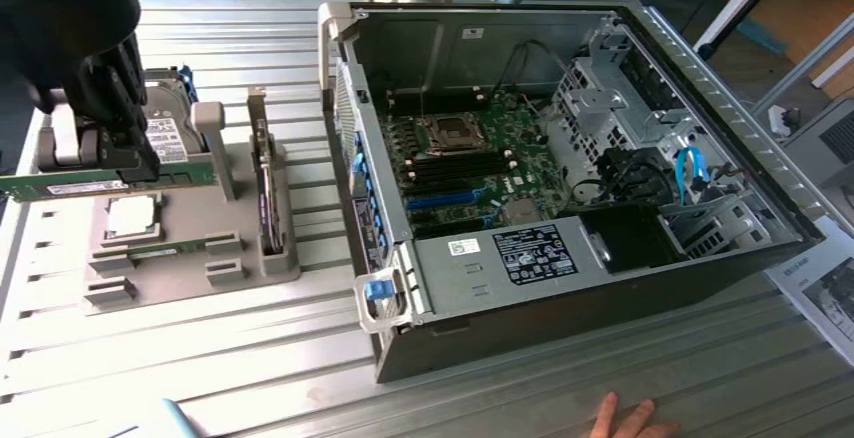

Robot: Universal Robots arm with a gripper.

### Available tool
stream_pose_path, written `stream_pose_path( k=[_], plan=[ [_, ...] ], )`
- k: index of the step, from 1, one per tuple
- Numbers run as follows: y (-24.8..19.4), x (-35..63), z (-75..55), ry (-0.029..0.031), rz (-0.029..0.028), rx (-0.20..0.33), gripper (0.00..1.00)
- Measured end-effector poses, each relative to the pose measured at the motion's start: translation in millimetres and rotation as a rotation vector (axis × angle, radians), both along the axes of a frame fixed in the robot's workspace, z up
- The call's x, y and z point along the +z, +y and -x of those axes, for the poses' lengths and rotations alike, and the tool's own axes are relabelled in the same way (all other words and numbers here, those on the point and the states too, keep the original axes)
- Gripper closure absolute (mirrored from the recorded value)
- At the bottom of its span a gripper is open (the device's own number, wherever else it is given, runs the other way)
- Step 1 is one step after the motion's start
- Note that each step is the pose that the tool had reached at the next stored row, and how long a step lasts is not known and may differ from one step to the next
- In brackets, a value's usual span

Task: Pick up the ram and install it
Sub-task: 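Pick up the ram and move it above insertion slot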

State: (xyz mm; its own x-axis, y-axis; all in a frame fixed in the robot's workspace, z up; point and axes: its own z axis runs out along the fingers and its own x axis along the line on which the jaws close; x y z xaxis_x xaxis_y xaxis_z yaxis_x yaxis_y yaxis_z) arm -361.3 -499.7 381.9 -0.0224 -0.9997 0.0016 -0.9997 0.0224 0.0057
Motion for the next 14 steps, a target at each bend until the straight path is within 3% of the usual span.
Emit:
stream_pose_path(
  k=[8, 14],
  plan=[
    [-2.2, -0.1, -17.5, 0.0034, -0.0001, 0.0, 0.88],
    [-2.4, 0.0, -20.0, 0.0042, 0.0, 0.0, 0.88]
  ],
)
